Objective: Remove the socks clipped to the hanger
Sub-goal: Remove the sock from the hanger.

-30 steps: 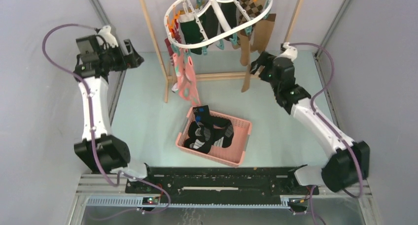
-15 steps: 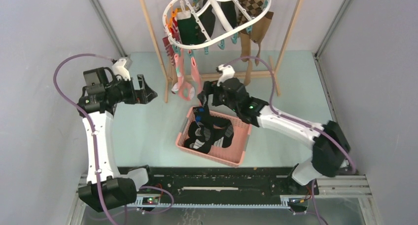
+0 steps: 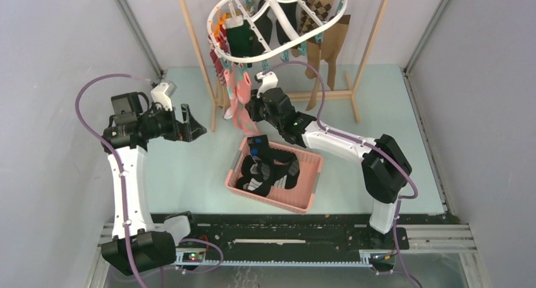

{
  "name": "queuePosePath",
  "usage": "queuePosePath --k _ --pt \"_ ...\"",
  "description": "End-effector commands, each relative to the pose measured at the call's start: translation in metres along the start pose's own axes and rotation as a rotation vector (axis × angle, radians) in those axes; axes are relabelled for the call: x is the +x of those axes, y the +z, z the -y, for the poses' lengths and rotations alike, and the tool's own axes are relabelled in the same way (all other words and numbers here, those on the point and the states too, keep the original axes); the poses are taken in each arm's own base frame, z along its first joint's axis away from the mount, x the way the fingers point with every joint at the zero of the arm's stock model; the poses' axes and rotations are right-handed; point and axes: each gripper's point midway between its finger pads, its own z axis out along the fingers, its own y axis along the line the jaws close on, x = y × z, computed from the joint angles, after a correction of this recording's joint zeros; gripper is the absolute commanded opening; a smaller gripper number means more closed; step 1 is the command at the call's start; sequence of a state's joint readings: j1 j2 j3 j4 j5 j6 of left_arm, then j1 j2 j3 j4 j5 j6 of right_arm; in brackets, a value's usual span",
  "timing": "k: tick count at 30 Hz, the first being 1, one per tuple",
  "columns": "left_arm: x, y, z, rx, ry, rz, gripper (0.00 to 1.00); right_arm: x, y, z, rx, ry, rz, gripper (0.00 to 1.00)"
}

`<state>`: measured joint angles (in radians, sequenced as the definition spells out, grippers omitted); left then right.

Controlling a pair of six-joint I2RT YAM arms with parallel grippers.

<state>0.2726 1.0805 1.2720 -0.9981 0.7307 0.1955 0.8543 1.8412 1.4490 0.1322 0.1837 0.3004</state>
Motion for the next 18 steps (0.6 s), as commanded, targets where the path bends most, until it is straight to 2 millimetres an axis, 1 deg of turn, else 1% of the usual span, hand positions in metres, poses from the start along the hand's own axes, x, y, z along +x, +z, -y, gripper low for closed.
queuePosePath --k 1,2,3,9,14,16,18 --pt "0.005 0.008 0.012 0.079 0.031 -0.011 0.97 -0.036 -0.015 -0.039 -0.098 -0.022 0.106 0.1" --pt "0.006 0.01 0.014 0.093 0.034 -0.016 0.96 -0.037 -0.021 -0.047 -0.119 -0.025 0.111 0.01" --pt "0.007 0.012 0.016 0.102 0.035 -0.021 0.96 -0.038 -0.027 -0.056 -0.148 -0.025 0.113 0.0" --pt "0.006 0.016 0.034 0.171 0.065 -0.025 0.95 -0.047 -0.069 -0.104 -0.347 0.055 0.12 0.0" --pt "-0.001 0.013 0.047 0.219 0.081 0.014 1.0 -0.053 -0.103 -0.149 -0.56 0.115 0.097 0.0" --pt "-0.003 0.01 0.053 0.237 0.104 0.036 1.0 -0.057 -0.114 -0.161 -0.627 0.139 0.09 0.0" --pt "-0.002 0.007 0.059 0.265 0.126 0.047 1.0 -0.057 -0.12 -0.169 -0.675 0.168 0.075 0.0"
